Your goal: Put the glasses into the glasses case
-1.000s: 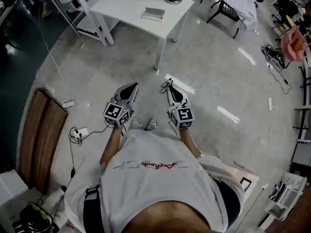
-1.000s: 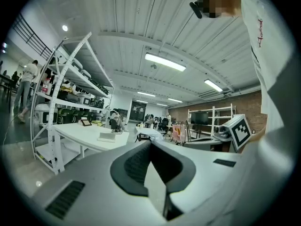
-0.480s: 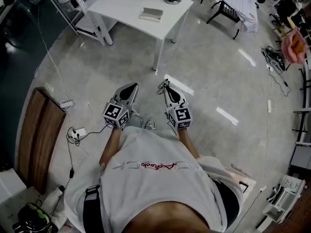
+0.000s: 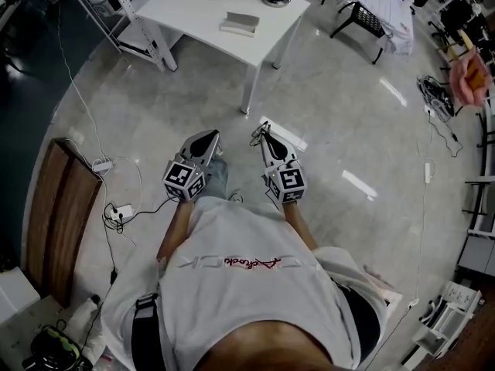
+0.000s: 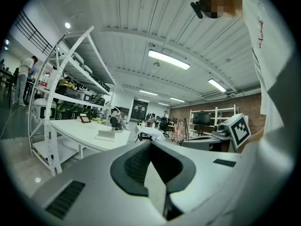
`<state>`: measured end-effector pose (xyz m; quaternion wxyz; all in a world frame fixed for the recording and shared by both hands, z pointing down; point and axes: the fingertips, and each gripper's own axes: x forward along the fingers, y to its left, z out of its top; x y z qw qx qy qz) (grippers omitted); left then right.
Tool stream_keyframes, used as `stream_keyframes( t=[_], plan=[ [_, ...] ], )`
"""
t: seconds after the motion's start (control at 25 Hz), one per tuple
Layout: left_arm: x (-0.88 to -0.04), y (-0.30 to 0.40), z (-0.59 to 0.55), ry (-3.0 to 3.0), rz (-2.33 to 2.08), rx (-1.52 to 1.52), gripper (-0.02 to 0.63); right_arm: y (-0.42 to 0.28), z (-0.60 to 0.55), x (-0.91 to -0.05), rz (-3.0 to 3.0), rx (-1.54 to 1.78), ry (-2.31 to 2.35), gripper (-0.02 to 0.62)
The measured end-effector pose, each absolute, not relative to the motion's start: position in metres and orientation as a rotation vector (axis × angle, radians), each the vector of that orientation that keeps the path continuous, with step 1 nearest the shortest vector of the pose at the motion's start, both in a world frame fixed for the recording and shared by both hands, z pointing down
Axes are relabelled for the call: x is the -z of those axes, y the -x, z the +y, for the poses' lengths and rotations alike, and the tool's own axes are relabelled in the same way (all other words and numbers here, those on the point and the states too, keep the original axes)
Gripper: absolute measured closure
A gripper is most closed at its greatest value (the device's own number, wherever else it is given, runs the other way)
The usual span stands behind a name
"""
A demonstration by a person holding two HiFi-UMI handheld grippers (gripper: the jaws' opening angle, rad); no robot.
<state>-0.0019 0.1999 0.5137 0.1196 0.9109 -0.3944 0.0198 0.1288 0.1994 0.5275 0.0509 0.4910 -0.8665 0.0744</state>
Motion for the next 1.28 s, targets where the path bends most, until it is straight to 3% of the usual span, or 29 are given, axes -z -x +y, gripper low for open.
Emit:
stream_keyframes(
  t=[1.28],
  plan=[
    [-0.520,0.037,-0.049,-2.625,-1.070,-0.054,0.597,-0.091,-0.046,-0.532,-2.578,-0.302,-1.532,0.584]
  ],
)
